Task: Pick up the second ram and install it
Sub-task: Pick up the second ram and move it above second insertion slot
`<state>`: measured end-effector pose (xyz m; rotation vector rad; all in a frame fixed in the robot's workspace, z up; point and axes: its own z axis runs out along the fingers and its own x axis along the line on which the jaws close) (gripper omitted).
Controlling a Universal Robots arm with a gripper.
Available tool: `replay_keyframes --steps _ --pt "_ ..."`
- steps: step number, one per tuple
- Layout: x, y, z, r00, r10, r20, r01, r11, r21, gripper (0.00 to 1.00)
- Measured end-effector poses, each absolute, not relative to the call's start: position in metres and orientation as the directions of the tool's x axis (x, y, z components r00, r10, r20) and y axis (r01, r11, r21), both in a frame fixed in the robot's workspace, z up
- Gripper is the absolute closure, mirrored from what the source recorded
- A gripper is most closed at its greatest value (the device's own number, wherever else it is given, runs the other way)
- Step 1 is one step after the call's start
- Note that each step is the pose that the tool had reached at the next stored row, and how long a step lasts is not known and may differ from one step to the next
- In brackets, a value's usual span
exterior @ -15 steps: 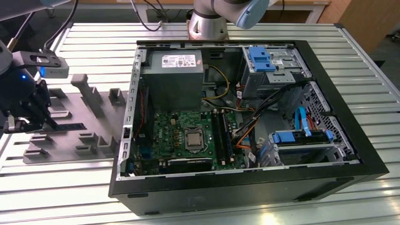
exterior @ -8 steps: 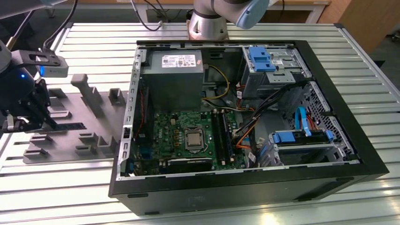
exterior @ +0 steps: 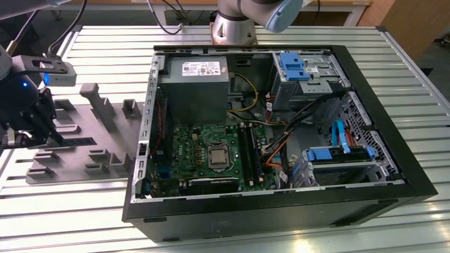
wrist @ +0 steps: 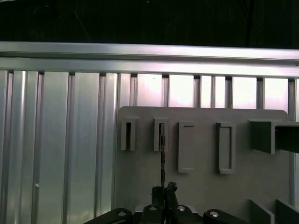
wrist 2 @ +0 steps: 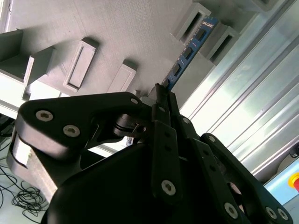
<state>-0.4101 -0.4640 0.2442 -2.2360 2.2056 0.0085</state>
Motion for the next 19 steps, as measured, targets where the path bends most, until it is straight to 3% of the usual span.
replay_keyframes --steps 19 --pt "-0.4101 -0.4639 0.2545 0.014 -1.000 -0.004 -1.000 -0.014 0.003 0.86"
